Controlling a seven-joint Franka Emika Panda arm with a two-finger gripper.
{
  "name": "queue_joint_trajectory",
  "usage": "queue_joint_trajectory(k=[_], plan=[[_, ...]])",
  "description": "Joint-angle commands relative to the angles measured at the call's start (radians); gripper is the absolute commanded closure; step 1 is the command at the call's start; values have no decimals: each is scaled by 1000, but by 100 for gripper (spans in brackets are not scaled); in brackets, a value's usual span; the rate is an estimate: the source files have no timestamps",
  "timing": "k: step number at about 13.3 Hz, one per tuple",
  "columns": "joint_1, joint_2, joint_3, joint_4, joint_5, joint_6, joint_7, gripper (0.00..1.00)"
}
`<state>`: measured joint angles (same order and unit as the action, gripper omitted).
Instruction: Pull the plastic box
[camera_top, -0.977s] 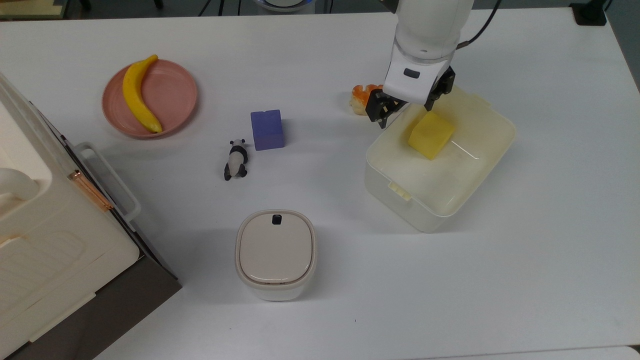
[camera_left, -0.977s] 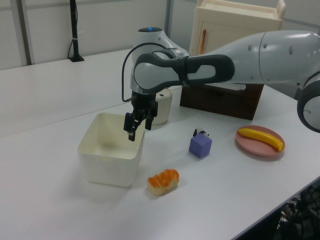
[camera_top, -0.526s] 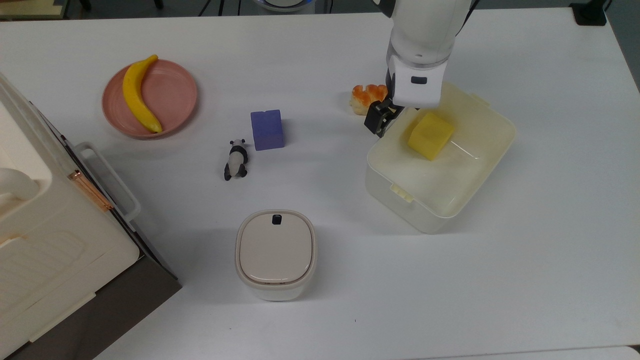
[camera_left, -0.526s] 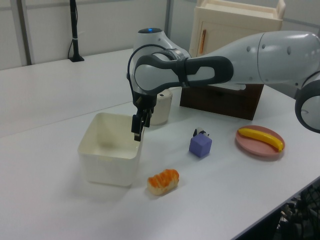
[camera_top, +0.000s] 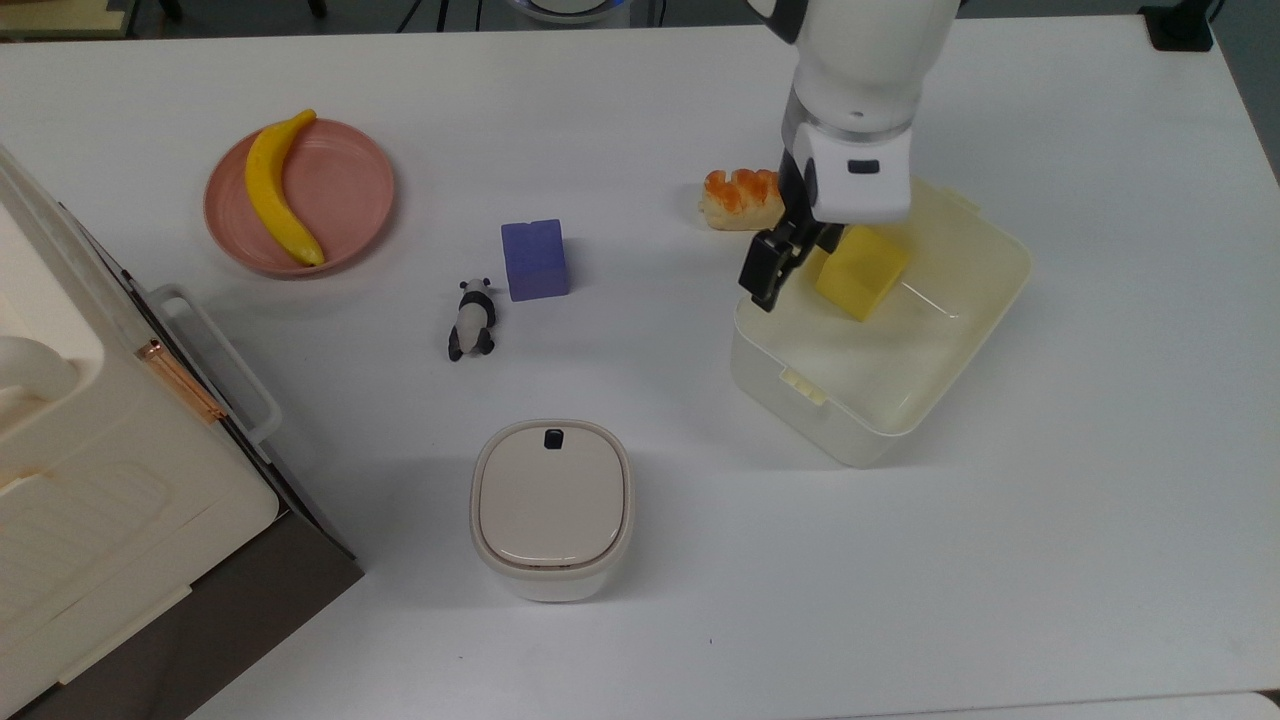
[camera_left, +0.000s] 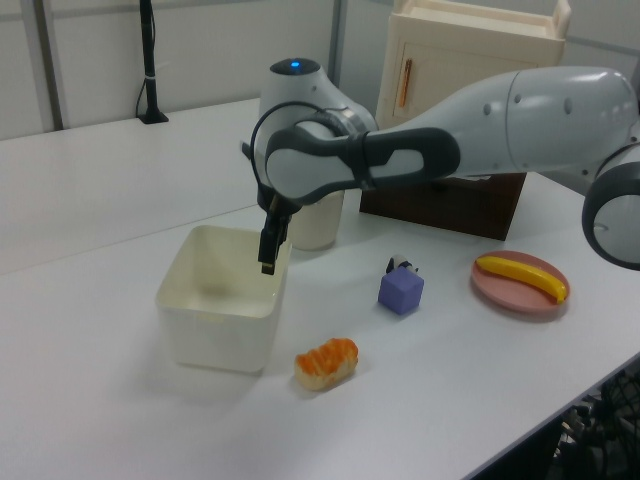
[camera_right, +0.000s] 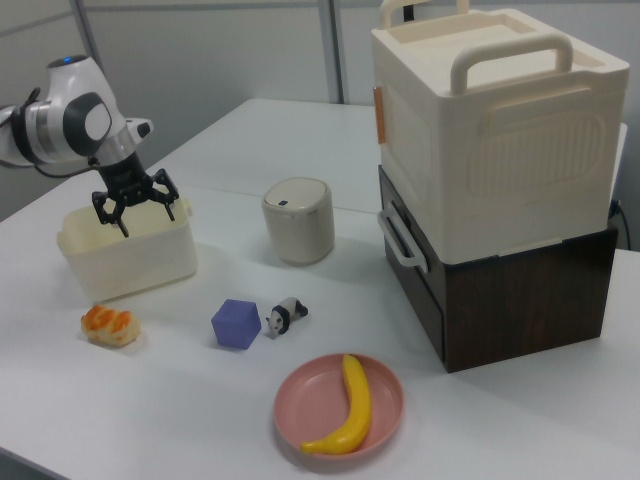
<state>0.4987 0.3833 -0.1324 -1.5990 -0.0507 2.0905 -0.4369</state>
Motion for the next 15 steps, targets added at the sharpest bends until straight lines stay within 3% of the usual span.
queue_joint_trajectory(k=[1,5,10,15], plan=[[54,58,-9,-4,-20,33,-25,0],[71,86,-10,-15,-21,0,-169,0],[-54,68,-19,-1,-78,-136,-449,0],[-92,43,-21,1,-71,-152,-459,0]])
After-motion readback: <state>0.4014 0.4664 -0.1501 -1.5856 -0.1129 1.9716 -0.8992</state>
